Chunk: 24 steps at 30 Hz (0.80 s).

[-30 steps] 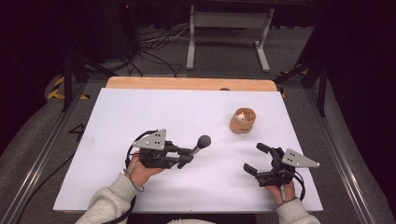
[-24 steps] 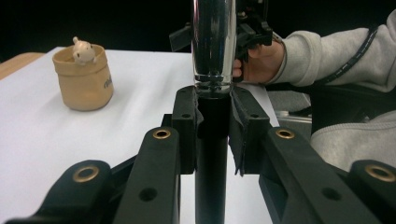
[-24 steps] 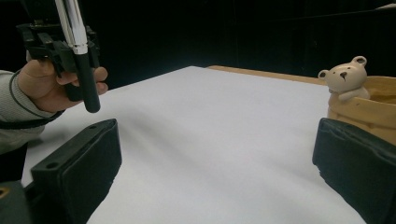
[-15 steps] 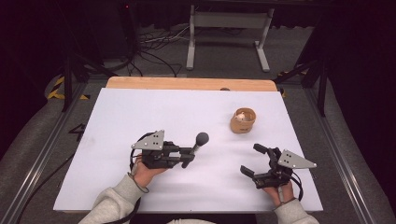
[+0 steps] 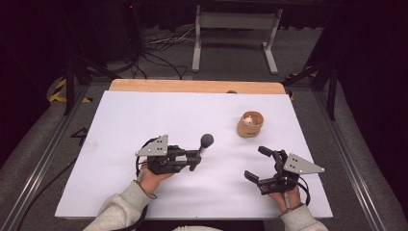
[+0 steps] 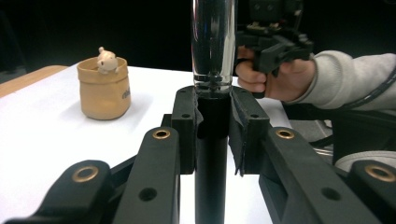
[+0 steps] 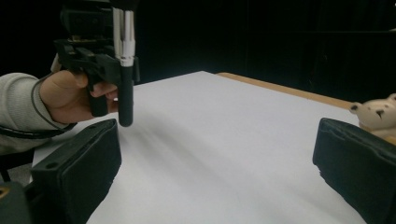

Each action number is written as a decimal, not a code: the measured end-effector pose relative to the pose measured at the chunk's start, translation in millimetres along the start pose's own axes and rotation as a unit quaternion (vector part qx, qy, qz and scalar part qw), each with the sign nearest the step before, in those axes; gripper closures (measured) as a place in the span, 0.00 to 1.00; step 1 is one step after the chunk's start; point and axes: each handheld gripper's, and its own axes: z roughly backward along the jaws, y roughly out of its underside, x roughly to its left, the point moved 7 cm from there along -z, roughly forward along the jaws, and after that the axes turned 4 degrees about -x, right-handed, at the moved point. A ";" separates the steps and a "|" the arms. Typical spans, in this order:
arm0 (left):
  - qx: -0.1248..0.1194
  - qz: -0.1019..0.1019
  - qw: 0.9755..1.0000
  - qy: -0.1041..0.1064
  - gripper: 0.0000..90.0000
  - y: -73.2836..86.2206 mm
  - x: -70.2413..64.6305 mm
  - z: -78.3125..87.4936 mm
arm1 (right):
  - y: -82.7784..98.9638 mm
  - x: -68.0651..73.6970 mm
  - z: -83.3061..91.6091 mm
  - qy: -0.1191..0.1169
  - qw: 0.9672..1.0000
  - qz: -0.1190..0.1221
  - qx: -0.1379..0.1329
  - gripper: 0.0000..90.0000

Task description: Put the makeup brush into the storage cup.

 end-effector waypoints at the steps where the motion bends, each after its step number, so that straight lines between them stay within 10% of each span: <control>1: 0.001 0.000 1.000 -0.002 0.83 0.3 0.4 -0.2 | -4.2 2.8 -2.0 -0.004 1.000 0.004 -0.002 0.02; 24: 0.009 0.000 1.000 -0.001 0.83 3.6 -0.3 -2.3 | -55.1 51.3 -83.7 -0.107 0.994 0.015 0.001 0.08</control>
